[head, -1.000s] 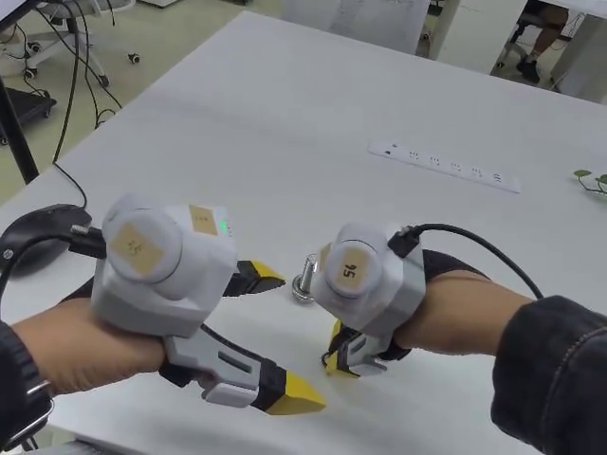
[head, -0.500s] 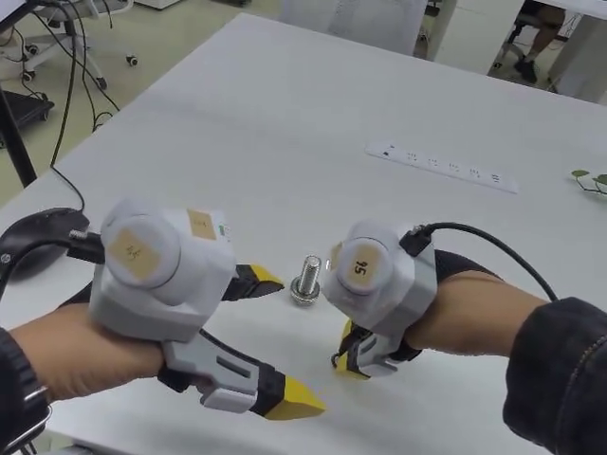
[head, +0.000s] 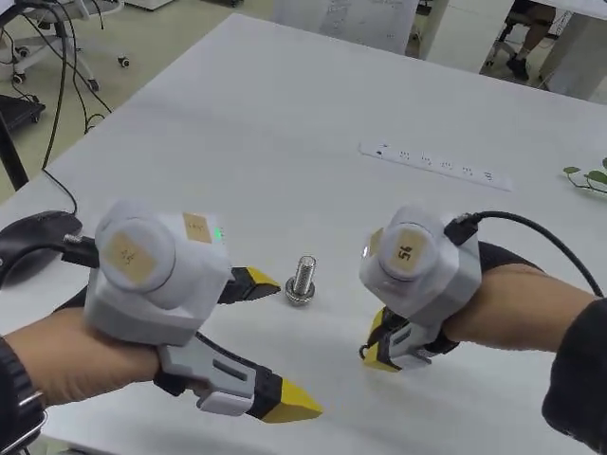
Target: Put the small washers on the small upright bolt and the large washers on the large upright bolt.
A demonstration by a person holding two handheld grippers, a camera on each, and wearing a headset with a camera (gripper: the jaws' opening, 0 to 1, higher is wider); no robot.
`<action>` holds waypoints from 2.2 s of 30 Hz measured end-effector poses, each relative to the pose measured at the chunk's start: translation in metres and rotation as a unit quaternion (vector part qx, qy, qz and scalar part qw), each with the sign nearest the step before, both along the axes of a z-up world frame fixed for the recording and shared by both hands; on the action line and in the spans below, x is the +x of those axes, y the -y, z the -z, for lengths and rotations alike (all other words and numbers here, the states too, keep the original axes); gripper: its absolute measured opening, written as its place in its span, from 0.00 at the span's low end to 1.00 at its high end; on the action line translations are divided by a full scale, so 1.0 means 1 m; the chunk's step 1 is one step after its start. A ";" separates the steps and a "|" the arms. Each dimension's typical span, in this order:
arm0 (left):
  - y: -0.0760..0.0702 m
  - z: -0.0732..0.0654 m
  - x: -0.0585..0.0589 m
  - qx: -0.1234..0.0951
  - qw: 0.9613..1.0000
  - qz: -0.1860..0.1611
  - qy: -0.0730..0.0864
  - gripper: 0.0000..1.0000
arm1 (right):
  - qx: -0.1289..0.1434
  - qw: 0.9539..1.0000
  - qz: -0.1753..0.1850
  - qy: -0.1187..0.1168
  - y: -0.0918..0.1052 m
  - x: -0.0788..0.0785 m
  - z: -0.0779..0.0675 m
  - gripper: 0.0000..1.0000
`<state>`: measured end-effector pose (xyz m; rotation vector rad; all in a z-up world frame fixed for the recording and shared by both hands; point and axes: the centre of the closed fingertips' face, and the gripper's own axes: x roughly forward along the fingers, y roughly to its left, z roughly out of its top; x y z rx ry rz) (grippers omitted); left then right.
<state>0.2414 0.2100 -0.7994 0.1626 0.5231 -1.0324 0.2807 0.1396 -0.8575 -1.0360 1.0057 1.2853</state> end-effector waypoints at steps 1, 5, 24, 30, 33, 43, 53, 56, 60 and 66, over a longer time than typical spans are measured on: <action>0.000 0.000 0.000 0.001 1.000 0.000 0.000 0.79 | 0.000 1.000 0.003 0.000 0.002 0.001 0.000 0.13; 0.000 0.001 0.000 0.001 1.000 0.001 0.000 0.79 | 0.000 1.000 0.020 0.002 0.014 0.005 -0.002 0.13; 0.000 0.001 0.000 0.001 1.000 0.001 -0.001 0.79 | -0.012 0.998 0.062 0.015 0.055 0.023 -0.017 0.13; 0.001 0.000 0.000 0.001 1.000 0.000 0.000 0.79 | -0.018 0.997 0.065 0.026 0.063 0.030 -0.028 0.13; 0.001 0.001 0.000 0.001 1.000 0.001 -0.001 0.79 | -0.018 0.997 0.064 0.032 0.064 0.033 -0.035 0.13; 0.001 0.000 0.000 0.000 1.000 0.000 0.000 0.79 | -0.008 0.997 0.060 0.051 0.053 0.044 -0.052 0.13; -0.001 0.000 -0.002 0.001 1.000 -0.001 -0.001 0.79 | -0.009 0.997 0.047 0.060 0.041 0.055 -0.058 0.13; -0.002 0.000 -0.002 0.001 1.000 -0.003 -0.002 0.79 | -0.012 0.997 0.040 0.061 0.037 0.057 -0.057 0.13; -0.002 0.001 -0.001 0.001 1.000 -0.003 -0.003 0.79 | -0.013 0.998 0.035 0.059 0.034 0.058 -0.056 0.13; -0.003 0.001 0.000 0.001 1.000 -0.004 -0.004 0.79 | -0.020 0.998 0.032 0.054 0.035 0.060 -0.050 0.13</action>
